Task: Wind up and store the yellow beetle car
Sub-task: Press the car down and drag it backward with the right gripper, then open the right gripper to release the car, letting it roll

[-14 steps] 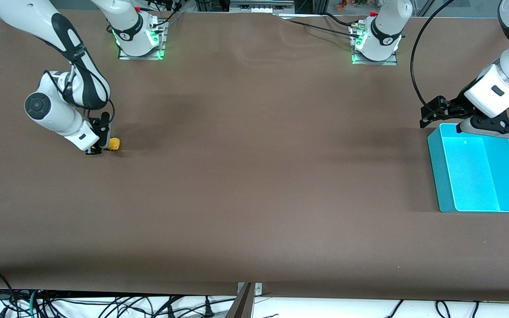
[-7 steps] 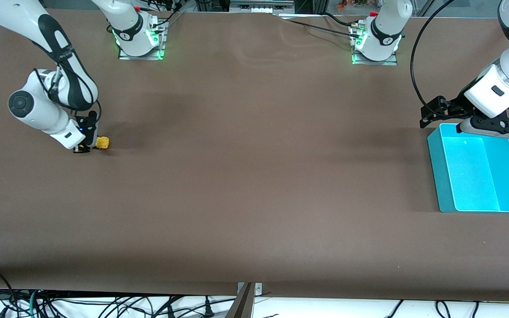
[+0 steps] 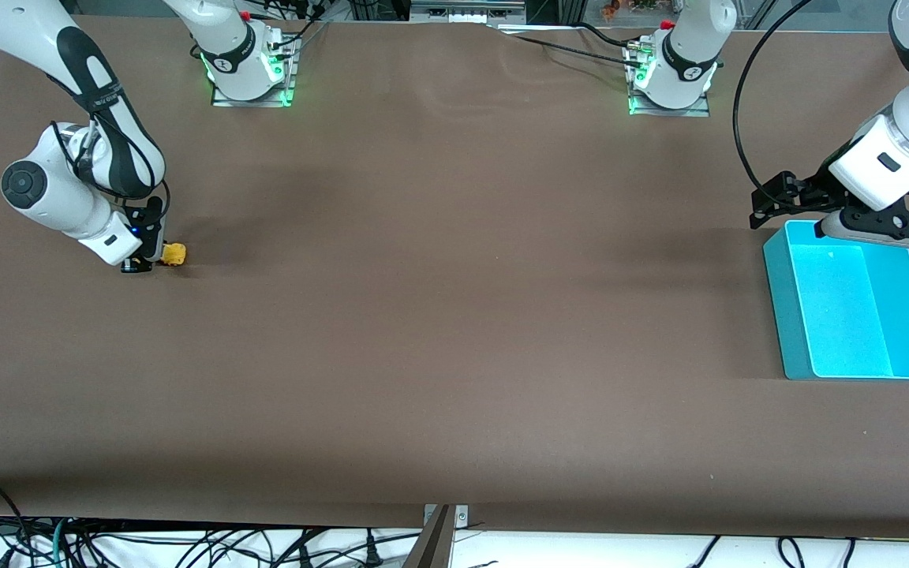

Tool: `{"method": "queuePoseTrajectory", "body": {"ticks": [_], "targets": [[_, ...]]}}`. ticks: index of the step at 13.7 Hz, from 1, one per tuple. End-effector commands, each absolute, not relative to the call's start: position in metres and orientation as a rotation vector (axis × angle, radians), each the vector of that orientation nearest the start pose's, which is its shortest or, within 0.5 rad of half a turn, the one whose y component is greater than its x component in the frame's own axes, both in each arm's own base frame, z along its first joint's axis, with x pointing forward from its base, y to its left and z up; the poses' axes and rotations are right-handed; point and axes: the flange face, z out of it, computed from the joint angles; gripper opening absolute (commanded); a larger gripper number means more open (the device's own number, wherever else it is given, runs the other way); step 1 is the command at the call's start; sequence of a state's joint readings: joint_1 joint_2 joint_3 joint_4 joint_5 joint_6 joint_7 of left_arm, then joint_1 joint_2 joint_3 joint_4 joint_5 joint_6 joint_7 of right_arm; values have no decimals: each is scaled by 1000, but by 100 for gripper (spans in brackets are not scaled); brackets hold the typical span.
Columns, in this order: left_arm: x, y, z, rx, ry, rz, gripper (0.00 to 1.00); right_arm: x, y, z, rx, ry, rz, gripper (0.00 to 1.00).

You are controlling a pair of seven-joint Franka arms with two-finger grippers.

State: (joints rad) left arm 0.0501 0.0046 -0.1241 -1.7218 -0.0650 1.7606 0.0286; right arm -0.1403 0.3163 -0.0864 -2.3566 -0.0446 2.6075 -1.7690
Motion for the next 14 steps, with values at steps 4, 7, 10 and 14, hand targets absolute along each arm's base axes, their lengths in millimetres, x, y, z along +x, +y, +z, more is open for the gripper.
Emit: {"method": "queuePoseTrajectory", "body": {"ticks": [4, 7, 10, 14], "targets": [[569, -48, 572, -3225, 176, -48, 100, 480, -121, 161, 2222, 2315, -184, 20], [569, -48, 572, -3225, 176, -48, 100, 483, -116, 165, 2203, 2326, -172, 94], [569, -48, 572, -3225, 176, -48, 100, 491, -105, 188, 2176, 2331, -146, 100], [569, -48, 572, -3225, 176, -48, 100, 492, -105, 198, 2190, 2338, -163, 100]]}}
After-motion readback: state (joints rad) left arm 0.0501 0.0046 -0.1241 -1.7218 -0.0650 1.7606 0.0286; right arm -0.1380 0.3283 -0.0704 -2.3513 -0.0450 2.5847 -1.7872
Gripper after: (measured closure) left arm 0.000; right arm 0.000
